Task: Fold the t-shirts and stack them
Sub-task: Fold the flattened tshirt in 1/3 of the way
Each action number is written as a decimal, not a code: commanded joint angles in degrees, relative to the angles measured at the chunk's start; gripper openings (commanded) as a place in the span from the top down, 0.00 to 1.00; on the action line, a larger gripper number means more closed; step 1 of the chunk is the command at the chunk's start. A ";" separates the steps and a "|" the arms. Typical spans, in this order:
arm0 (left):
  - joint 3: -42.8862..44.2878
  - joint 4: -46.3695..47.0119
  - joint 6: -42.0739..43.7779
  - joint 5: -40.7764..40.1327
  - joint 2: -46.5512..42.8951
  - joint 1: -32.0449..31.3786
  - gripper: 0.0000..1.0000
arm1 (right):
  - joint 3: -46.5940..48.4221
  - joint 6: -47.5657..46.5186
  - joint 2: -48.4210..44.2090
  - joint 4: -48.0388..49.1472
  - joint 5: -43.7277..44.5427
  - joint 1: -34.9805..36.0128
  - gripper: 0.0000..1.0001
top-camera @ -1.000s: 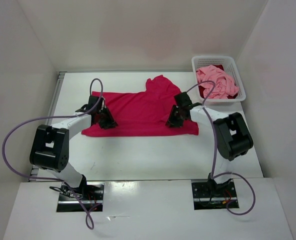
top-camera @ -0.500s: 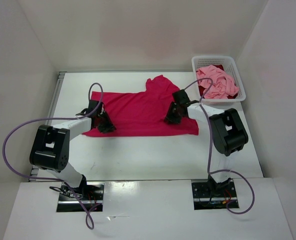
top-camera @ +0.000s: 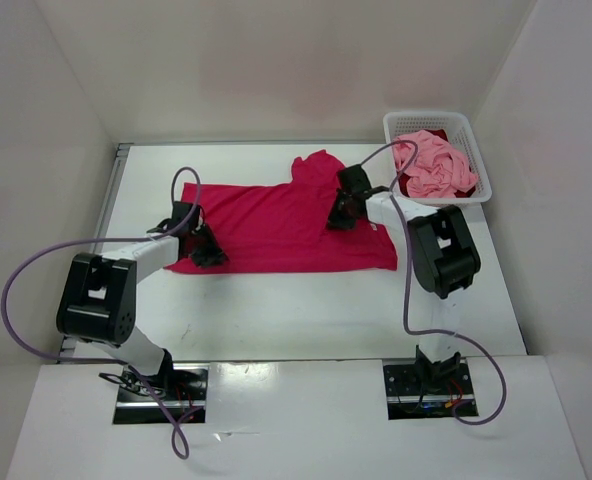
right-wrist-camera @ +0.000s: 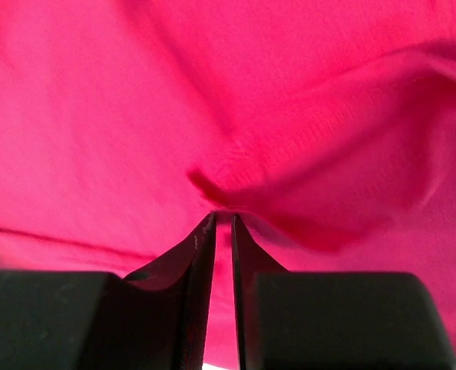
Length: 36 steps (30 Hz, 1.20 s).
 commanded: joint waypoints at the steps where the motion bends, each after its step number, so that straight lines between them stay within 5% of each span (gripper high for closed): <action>1: -0.23 0.26 0.44 0.10 -2.71 0.08 0.68 | 6.24 -1.62 2.49 -0.67 2.15 0.45 0.82; 9: 1.79 -1.40 -0.09 -1.13 -5.78 0.08 0.67 | 15.83 -2.76 8.21 -1.91 -1.36 3.35 0.70; 17: 4.60 -3.17 0.97 -3.15 -9.23 -2.98 0.65 | 5.14 -3.29 -6.88 -0.77 0.65 3.88 0.58; 23: 6.54 -0.98 0.97 -0.87 -3.43 -7.47 0.65 | -0.25 -2.76 -8.24 -2.43 4.95 2.57 0.96; 36: 8.56 2.11 0.44 3.35 6.25 -8.01 0.67 | 2.37 -3.38 0.64 -4.37 7.96 -1.04 0.99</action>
